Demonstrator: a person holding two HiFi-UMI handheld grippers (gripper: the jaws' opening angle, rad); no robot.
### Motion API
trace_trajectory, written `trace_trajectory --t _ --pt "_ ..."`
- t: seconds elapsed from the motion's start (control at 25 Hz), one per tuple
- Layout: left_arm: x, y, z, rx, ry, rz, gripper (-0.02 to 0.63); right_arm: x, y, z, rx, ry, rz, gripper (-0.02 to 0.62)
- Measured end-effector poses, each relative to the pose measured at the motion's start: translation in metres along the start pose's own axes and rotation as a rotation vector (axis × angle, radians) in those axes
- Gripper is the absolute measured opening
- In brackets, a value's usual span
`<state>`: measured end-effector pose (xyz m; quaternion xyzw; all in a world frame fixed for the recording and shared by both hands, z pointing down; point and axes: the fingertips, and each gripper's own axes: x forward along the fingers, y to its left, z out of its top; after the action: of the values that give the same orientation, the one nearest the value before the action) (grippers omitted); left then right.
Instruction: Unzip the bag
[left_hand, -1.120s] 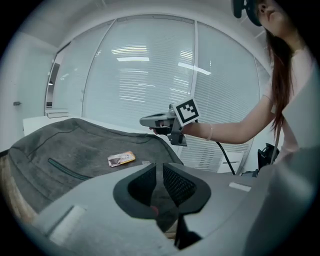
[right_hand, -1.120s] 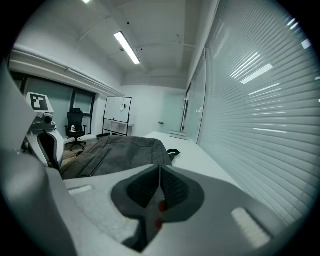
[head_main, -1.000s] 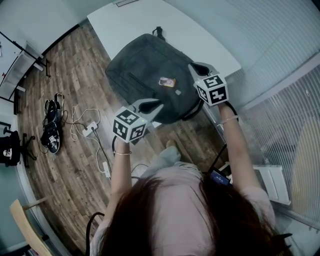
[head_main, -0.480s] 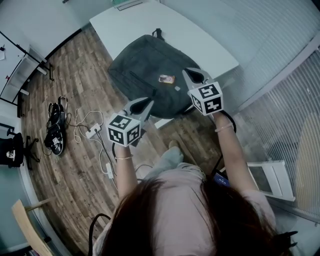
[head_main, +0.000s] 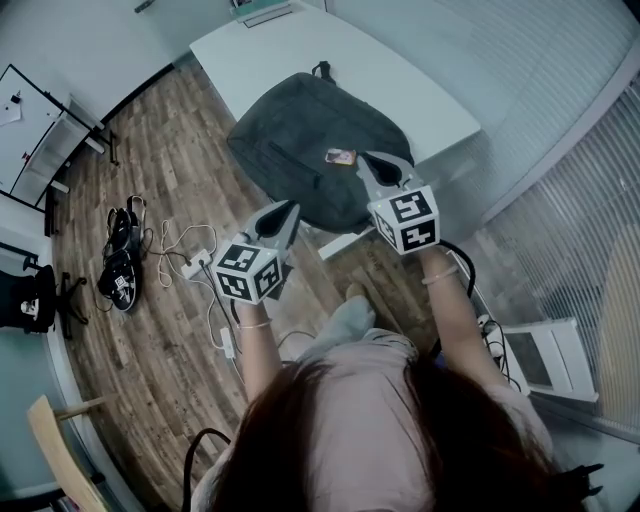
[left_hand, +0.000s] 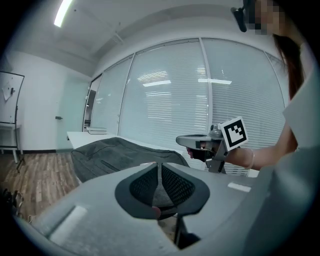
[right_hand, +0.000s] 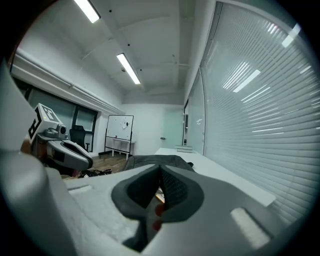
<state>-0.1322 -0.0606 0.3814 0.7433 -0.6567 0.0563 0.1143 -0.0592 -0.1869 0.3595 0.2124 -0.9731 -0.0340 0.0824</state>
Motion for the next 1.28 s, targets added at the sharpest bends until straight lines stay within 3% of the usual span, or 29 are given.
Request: trace_trajectory --t 0.6,0.96,1.12,1.28 --pt "-0.060 0.012 0.014 0.004 -0.103 0.152 0.012 -0.033 0.054 0.008 0.003 -0.065 -0.003 0.003" --pt "-0.084 0.018 0.017 0.030 -0.135 0.208 0.010 -0.047 0.067 0.020 -0.046 -0.123 -0.047 0.003" --pt "-0.089 0.017 0.016 0.078 -0.122 0.242 0.009 -0.053 0.070 0.020 -0.055 -0.113 -0.068 0.003" --pt "-0.094 0.012 0.019 0.075 -0.151 0.241 0.009 -0.060 0.072 0.019 -0.061 -0.111 -0.084 0.003"
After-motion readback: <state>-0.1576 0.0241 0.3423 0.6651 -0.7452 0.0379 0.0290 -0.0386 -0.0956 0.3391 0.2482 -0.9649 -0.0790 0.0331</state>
